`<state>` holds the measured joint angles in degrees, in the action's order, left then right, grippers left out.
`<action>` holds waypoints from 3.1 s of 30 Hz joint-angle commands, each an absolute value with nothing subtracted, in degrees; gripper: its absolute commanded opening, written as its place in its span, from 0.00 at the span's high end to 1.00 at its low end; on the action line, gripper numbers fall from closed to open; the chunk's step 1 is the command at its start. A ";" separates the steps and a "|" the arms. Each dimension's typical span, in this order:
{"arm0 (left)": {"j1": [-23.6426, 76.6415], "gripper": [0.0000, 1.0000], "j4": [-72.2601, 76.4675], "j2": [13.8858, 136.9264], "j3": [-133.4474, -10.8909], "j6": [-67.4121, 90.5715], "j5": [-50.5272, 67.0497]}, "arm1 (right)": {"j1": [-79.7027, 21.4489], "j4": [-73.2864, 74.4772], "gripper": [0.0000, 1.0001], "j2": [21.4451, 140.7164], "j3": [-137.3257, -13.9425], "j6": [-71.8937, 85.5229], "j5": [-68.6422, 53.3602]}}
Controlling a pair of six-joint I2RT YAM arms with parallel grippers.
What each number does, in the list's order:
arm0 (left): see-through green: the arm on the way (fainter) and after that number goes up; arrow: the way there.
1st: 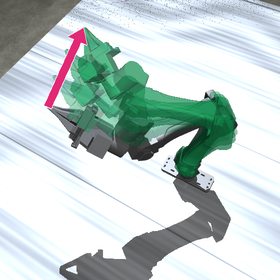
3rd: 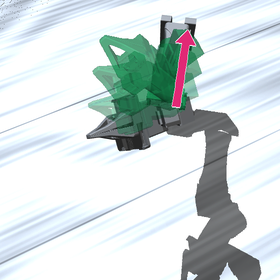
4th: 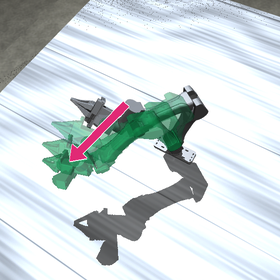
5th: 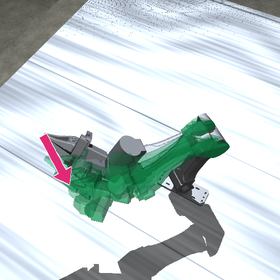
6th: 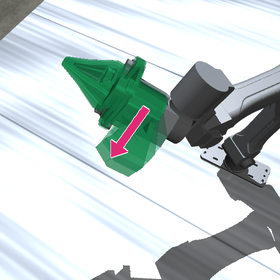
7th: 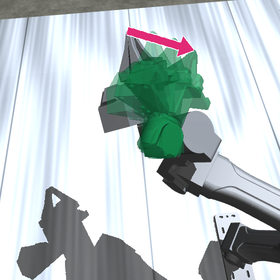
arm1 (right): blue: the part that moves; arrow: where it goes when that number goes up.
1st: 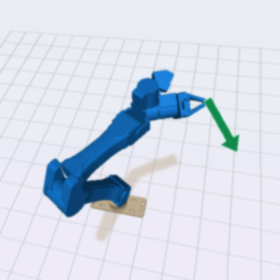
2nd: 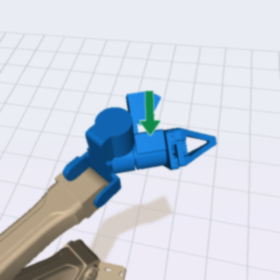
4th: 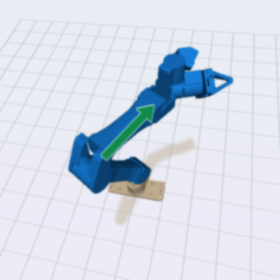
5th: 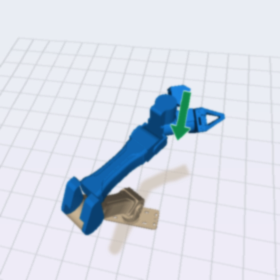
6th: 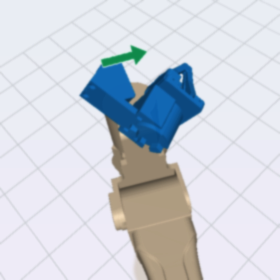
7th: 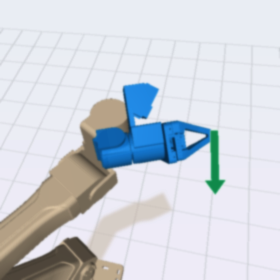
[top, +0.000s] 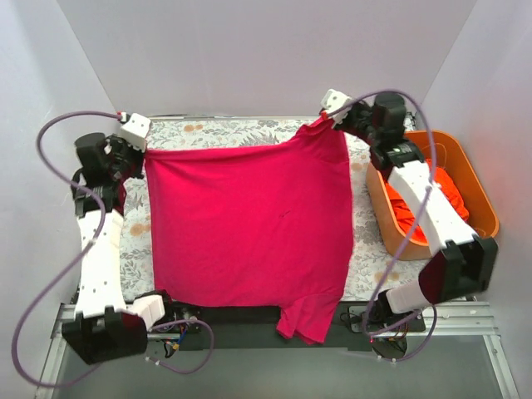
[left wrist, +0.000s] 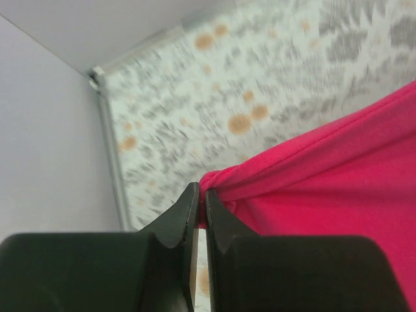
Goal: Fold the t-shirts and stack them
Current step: Flatten the tshirt out
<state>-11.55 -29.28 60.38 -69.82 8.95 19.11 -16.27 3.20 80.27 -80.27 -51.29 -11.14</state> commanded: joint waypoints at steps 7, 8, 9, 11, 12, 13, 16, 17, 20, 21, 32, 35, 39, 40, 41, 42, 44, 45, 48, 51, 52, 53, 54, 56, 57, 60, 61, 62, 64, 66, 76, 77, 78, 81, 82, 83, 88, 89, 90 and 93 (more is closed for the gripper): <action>-11.78 1.00 -20.57 87.41 -65.90 9.40 14.77 | -19.33 -7.38 0.99 105.00 -85.94 -56.86 -10.29; -11.78 1.00 -20.48 93.89 -67.83 9.75 13.46 | -19.51 -7.38 0.99 107.64 -87.61 -56.95 -8.46; -11.78 1.00 -20.48 97.70 -69.77 10.97 12.66 | -19.51 -7.38 0.99 112.71 -91.46 -57.30 -7.57; -11.78 1.00 -20.74 103.42 -75.92 12.12 12.22 | -19.77 -7.56 0.99 117.49 -95.25 -57.92 -5.98; -11.86 1.00 -20.92 108.32 -77.76 12.65 12.13 | -19.78 -7.56 0.99 122.21 -97.45 -57.92 -4.32; -11.78 1.00 -21.00 110.28 -79.96 13.27 12.30 | -20.21 -7.56 0.99 124.43 -101.82 -57.92 -3.26; -11.86 1.00 -21.18 117.14 -86.56 14.06 12.74 | -20.65 -7.73 0.99 132.08 -110.00 -57.92 -0.36; -11.78 0.99 -21.18 118.55 -89.62 14.50 12.66 | -20.74 -7.82 0.99 133.75 -111.78 -58.18 -0.26; -11.86 0.99 -22.15 123.65 -94.29 15.81 11.43 | -21.01 -9.74 0.99 139.38 -117.66 -58.71 4.90; -11.78 0.99 -22.24 124.97 -96.57 16.26 10.47 | -21.18 -10.71 0.99 141.31 -118.21 -59.15 5.97; -14.06 0.45 -28.28 122.44 -101.60 22.59 9.39 | -22.59 -9.95 0.24 129.05 -109.27 -51.25 12.14; -14.68 0.44 -35.64 117.52 -101.78 20.58 14.13 | -22.50 2.34 0.03 119.38 -103.20 -46.24 10.12; -14.68 0.45 -43.32 111.55 -98.01 17.06 22.47 | -22.15 21.15 0.12 109.44 -97.31 -41.14 2.29; -14.68 0.46 -44.20 110.84 -97.04 16.62 23.20 | -21.80 27.79 0.16 108.55 -95.99 -39.13 0.55; -14.68 0.47 -45.60 110.40 -95.03 16.61 23.64 | -21.54 30.47 0.29 107.94 -95.37 -38.24 -1.82; -14.68 0.48 -46.05 109.87 -94.05 16.52 24.08 | -21.27 32.33 0.35 107.41 -94.84 -36.84 -4.11; -14.68 0.51 -46.32 109.34 -91.77 16.26 24.35 | -19.95 36.02 0.48 108.10 -94.22 -33.41 -6.14; -14.68 0.52 -46.06 109.16 -89.84 16.43 24.17 | -19.34 36.56 0.51 108.71 -94.39 -32.18 -6.76; -14.68 0.54 -46.23 109.51 -88.42 17.22 24.43 | -16.01 39.81 0.59 113.63 -98.86 -28.31 -10.19; -14.68 0.55 -46.93 111.09 -88.51 18.54 24.52 | -14.33 40.96 0.62 117.77 -101.51 -27.07 -12.30; -14.59 0.55 -46.93 111.44 -88.51 18.89 24.35 | -14.15 40.96 0.62 118.56 -101.69 -27.07 -12.30; -14.59 0.55 -47.28 112.32 -88.68 19.16 24.17 | -13.98 40.87 0.62 119.96 -101.95 -27.07 -12.30; -14.59 0.55 -47.11 112.76 -88.68 19.77 24.00 | -13.54 40.96 0.62 120.75 -102.48 -26.90 -12.57; -14.50 0.55 -47.20 113.72 -88.86 20.30 23.30 | -13.27 40.78 0.62 122.42 -103.09 -26.81 -12.66; -14.50 0.55 -47.20 114.34 -89.03 20.56 23.20 | -13.10 40.78 0.62 124.00 -103.53 -26.81 -12.40; -14.33 0.55 -47.11 115.05 -89.03 20.92 22.42 | -12.57 40.61 0.61 126.38 -105.73 -26.81 -12.48; -14.33 0.55 -47.02 115.22 -88.95 20.83 22.15 | -12.57 40.69 0.61 126.73 -106.69 -26.72 -12.65; -14.33 0.55 -46.76 115.31 -88.60 20.83 21.97 | -12.48 40.78 0.58 127.17 -106.96 -26.72 -13.44; -14.41 0.55 -46.67 115.75 -88.33 20.66 21.18 | -12.57 40.78 0.54 126.83 -106.96 -26.81 -14.32; -14.33 0.55 -46.41 116.10 -88.24 20.57 20.57 | -12.57 40.87 0.48 126.65 -106.88 -27.07 -15.90; -14.33 0.55 -45.35 118.65 -89.12 21.80 19.78 | -12.39 40.43 0.52 130.34 -110.47 -28.21 -15.73; -14.33 0.55 -45.35 118.91 -89.03 21.88 19.43 | -12.39 40.34 0.55 131.21 -111.09 -28.04 -15.65; -14.33 0.55 -45.26 119.35 -88.95 22.06 19.25 | -12.39 40.34 0.57 131.66 -111.53 -27.86 -15.38; -14.33 0.55 -44.83 120.14 -88.68 22.50 18.55 | -12.13 40.43 0.66 132.98 -112.76 -27.95 -14.51; -14.33 0.55 -44.74 120.32 -88.59 22.94 18.37 | -12.04 40.60 0.68 133.07 -112.59 -28.21 -14.15; -14.33 0.55 -44.30 120.41 -88.42 23.11 18.28 | -11.95 40.61 0.73 132.98 -112.24 -28.47 -13.28; -14.33 0.61 -43.51 121.46 -87.54 23.73 14.33 | -11.43 40.61 0.84 130.79 -109.17 -31.89 -9.59; -14.33 0.63 -43.33 121.64 -87.28 23.73 13.63 | -11.25 40.61 0.86 130.00 -108.55 -32.34 -7.93; -14.33 0.69 -43.07 121.64 -86.58 23.73 12.93 | -10.99 40.61 0.88 129.64 -108.46 -32.60 -7.13; -14.33 0.80 -42.71 121.90 -85.70 23.55 11.60 | -10.72 40.69 0.89 128.59 -107.76 -34.45 -5.63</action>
